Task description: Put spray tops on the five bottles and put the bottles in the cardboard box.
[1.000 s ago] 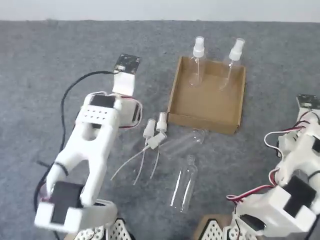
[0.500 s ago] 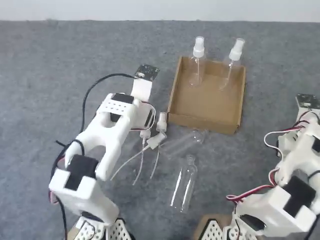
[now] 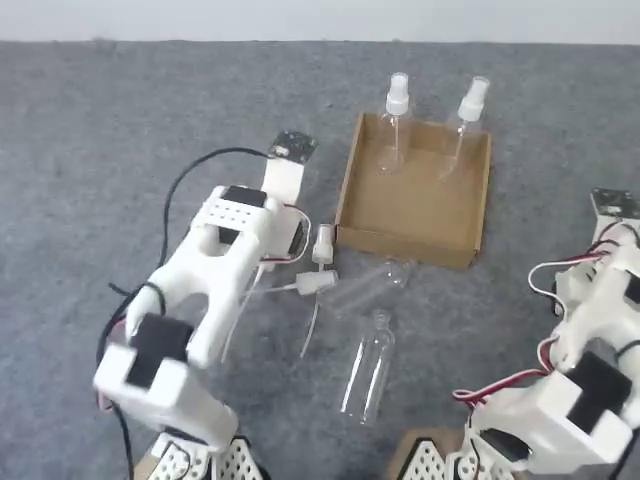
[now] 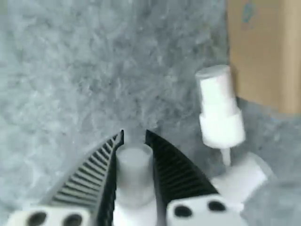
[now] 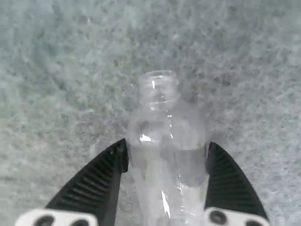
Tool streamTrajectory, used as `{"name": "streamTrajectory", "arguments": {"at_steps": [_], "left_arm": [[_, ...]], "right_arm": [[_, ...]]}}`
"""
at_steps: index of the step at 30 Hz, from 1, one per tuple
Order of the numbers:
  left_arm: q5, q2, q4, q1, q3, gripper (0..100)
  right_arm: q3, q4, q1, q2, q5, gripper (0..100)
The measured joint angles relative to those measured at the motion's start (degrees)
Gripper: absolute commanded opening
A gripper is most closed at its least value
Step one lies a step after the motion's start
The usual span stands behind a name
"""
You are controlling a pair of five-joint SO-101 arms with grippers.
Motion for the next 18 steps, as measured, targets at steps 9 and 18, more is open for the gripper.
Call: {"name": "streamTrajectory", "arguments": {"at_steps": [9, 18], "left_arm": [[0.0, -17.5, 1.9, -0.1, 8.0, 1], [0.0, -20.3, 1.4, -3.4, 9.5, 1]], "right_arm": [[-6.9, 5.5, -0.2, 0.0, -0.1, 31.8], [-8.1, 5.9, -2.8, 0.0, -0.1, 31.9]]}}
